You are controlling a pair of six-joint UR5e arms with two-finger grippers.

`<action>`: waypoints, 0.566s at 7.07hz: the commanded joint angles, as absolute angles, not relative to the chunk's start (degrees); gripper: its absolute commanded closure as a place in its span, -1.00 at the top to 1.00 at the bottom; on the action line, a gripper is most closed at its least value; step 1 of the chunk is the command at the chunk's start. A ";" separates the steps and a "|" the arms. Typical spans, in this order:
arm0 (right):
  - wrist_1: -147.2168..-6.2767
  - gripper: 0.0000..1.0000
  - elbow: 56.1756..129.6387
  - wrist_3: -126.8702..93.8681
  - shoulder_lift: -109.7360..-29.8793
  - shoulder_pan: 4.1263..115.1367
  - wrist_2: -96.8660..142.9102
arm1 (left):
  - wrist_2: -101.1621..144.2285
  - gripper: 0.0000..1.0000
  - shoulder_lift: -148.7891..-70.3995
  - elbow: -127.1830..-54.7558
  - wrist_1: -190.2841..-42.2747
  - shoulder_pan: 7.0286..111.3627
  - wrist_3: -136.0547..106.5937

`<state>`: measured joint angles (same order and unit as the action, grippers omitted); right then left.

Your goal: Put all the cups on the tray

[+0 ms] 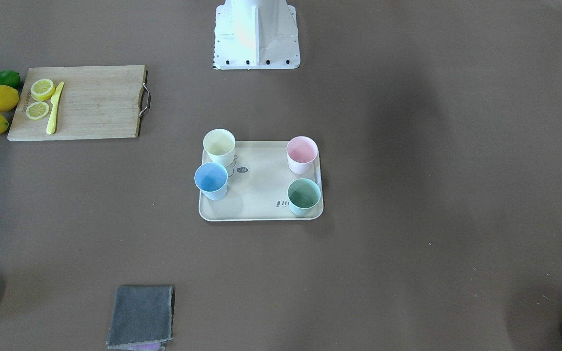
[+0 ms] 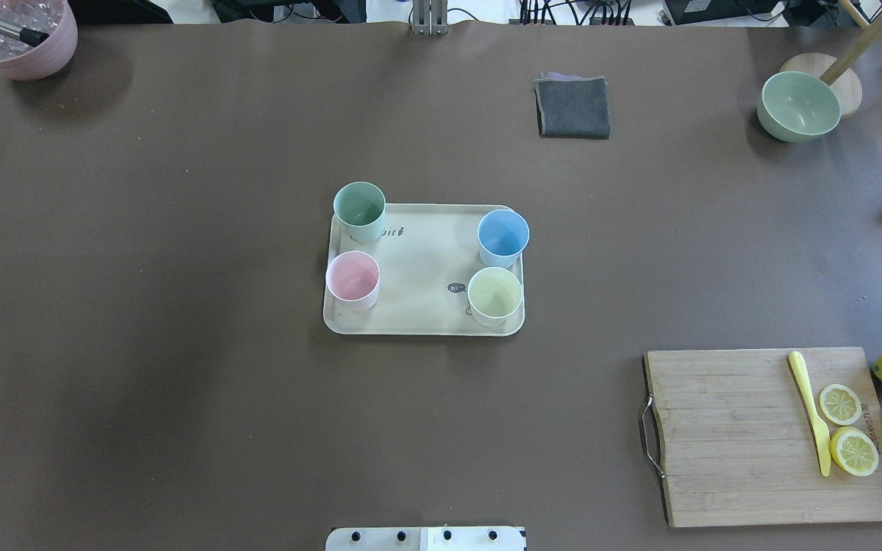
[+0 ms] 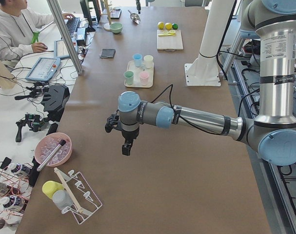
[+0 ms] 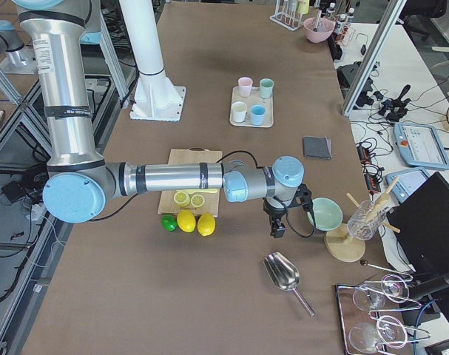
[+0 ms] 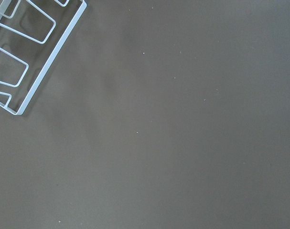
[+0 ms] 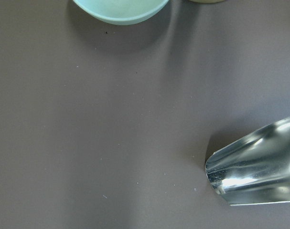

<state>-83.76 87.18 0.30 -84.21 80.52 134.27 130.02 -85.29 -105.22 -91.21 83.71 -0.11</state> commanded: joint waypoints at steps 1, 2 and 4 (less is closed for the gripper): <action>-83.76 1.00 87.10 0.35 -84.29 80.60 134.30 | 129.73 0.96 -85.87 -104.94 -91.32 84.64 -0.09; -83.76 1.00 87.10 0.35 -84.37 80.60 134.30 | 129.81 0.96 -85.78 -104.94 -91.32 84.64 -0.09; -83.67 1.00 87.10 0.44 -84.64 80.60 134.21 | 129.81 0.96 -85.69 -105.03 -91.32 84.73 -0.09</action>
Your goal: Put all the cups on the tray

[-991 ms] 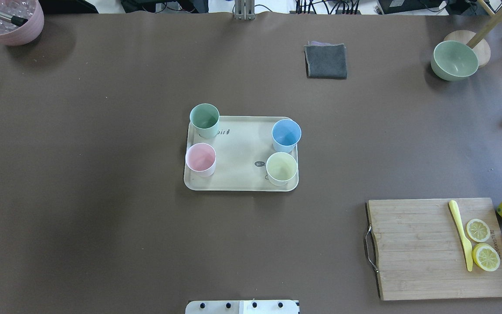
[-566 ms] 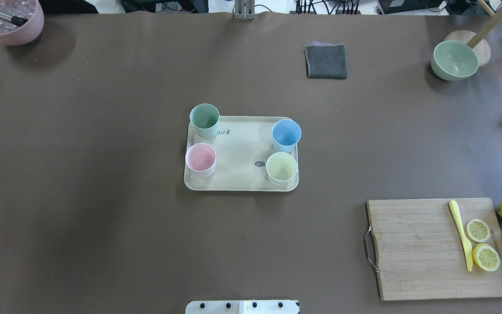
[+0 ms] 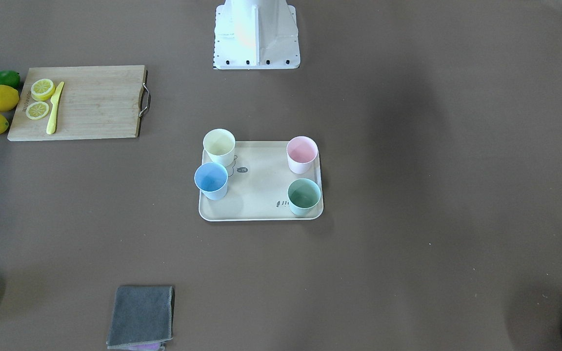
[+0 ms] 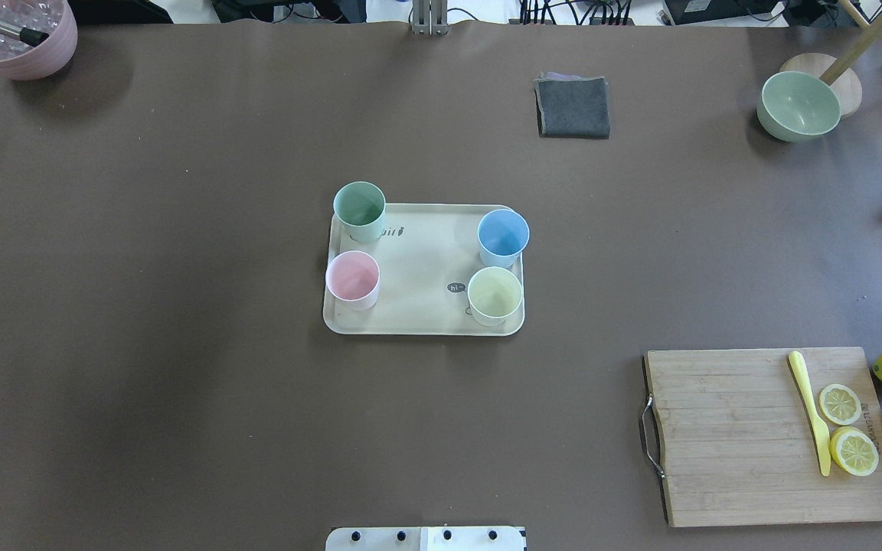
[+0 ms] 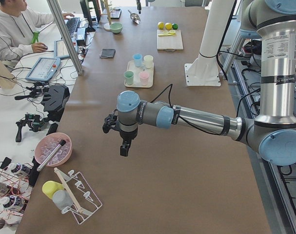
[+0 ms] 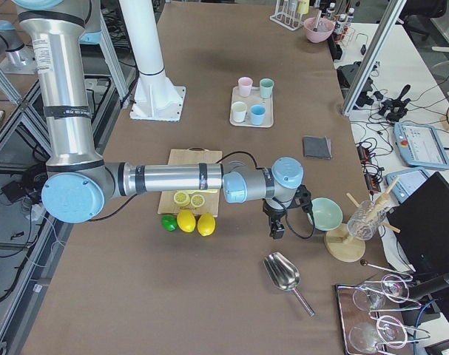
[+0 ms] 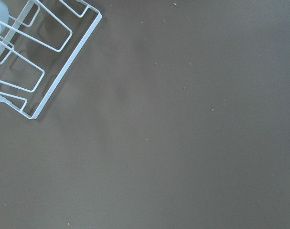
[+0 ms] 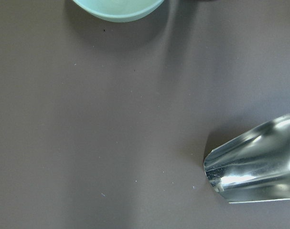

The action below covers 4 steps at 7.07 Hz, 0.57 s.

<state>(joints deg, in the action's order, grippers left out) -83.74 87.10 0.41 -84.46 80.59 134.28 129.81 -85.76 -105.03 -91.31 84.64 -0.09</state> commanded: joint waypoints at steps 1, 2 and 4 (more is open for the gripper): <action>-83.67 1.00 87.19 0.44 -84.73 80.60 134.30 | 129.99 0.96 -85.69 -105.12 -91.32 84.73 -0.17; -83.67 1.00 87.10 0.44 -84.73 80.60 134.21 | 129.99 0.96 -85.61 -105.12 -91.32 84.99 -0.18; -83.67 1.00 87.10 0.44 -84.73 80.60 134.21 | 130.08 0.96 -85.60 -105.21 -91.14 85.60 -0.09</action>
